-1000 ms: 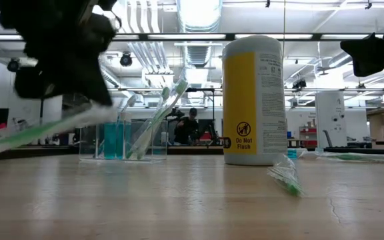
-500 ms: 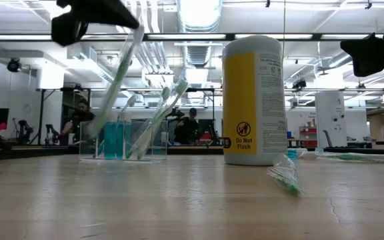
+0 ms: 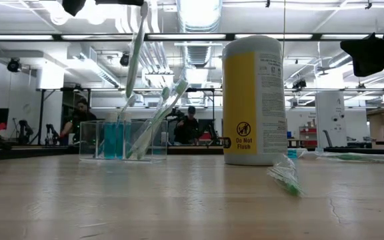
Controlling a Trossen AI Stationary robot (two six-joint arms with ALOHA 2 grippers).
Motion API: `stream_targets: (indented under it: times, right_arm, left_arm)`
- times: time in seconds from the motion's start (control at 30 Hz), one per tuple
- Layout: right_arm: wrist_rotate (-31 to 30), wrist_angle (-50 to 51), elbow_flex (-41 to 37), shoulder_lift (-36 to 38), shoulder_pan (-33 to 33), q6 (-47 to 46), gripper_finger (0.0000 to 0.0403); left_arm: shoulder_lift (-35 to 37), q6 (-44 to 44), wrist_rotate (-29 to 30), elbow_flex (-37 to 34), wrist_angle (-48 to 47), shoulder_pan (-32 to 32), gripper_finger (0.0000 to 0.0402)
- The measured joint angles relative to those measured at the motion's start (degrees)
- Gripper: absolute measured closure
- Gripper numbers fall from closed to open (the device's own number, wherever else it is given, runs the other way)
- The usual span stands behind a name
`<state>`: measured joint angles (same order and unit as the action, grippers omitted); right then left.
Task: Pick & Place toothbrushing station
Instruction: Put the green toothbrush into the right section of the transparent organizer
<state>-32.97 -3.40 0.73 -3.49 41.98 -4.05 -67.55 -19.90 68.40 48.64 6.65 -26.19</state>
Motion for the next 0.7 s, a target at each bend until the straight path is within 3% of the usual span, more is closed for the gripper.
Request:
stream_targets:
  times: [0.5,0.7]
  right_arm:
    - [0.0,0.0,0.0,0.0,0.0,0.0,0.0057]
    - [0.0,0.0,0.0,0.0,0.0,0.0,0.0053]
  left_arm:
    - [-0.1,-0.6,-12.6,-1.2,0.2,12.9,0.0399]
    - [-0.1,-7.5,-15.2,-5.5,0.1,14.9,0.04]
